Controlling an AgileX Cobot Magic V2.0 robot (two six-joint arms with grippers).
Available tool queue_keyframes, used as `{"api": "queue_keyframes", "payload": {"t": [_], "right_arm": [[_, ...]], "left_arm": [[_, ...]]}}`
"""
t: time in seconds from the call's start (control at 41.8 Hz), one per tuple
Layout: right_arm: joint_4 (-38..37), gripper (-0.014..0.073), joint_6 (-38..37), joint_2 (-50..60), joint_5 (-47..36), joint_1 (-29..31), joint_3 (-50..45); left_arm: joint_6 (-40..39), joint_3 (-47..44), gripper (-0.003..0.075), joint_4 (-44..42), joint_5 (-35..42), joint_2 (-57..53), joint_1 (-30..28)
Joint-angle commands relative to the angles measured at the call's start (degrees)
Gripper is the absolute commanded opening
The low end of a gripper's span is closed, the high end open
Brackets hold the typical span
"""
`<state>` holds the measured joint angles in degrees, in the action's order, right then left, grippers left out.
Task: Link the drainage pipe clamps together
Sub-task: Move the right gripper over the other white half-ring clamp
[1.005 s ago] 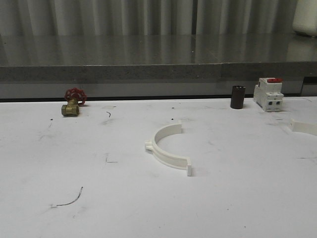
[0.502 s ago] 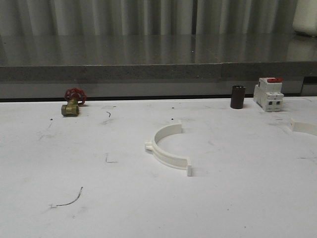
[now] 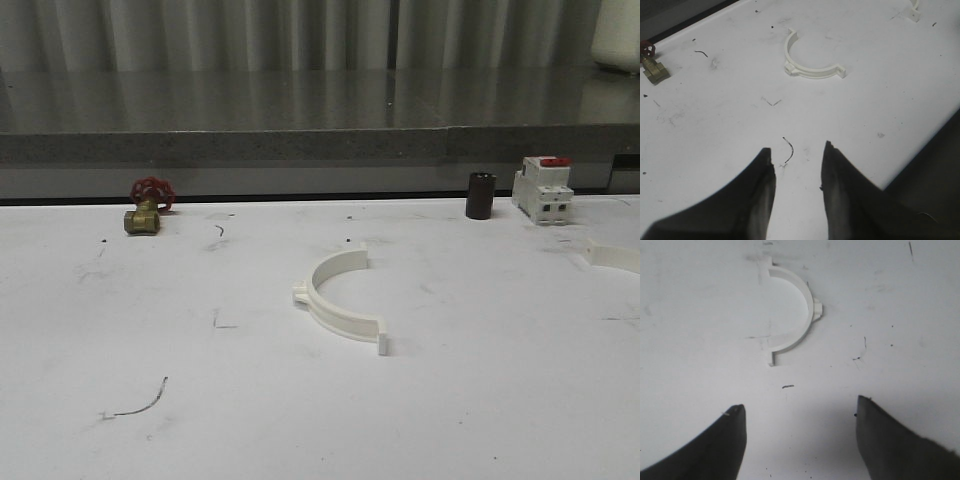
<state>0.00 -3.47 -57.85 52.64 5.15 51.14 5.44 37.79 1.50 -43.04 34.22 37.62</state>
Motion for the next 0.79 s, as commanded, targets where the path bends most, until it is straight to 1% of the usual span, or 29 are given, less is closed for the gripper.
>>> {"api": "queue_keyframes", "payload": {"t": [0.0, 0.215, 0.383, 0.526, 0.766], "right_arm": [[0.00, 0.0499, 0.03, -5.64, -1.04, 1.05, 4.05], [0.00, 0.0499, 0.03, -17.26, -1.77, 1.11, 8.08], [0.00, 0.0499, 1.05, -25.03, -4.73, 1.11, 10.49], [-1.68, 0.0499, 1.24, -31.48, -7.46, 1.11, 13.20], [-3.54, 0.0499, 1.35, -42.59, -6.28, 1.19, 20.26]], "left_arm": [[-0.09, 1.63, 0.0231, 0.59, 3.63, 0.02, -0.05], [-0.09, 1.63, 0.0230, 0.59, 3.63, 0.02, -0.05], [-0.09, 1.63, 0.0230, 0.59, 3.63, 0.02, -0.05], [-0.09, 1.63, 0.0230, 0.59, 3.63, 0.02, -0.05], [-0.09, 1.63, 0.0230, 0.59, 3.63, 0.02, -0.05]]}}
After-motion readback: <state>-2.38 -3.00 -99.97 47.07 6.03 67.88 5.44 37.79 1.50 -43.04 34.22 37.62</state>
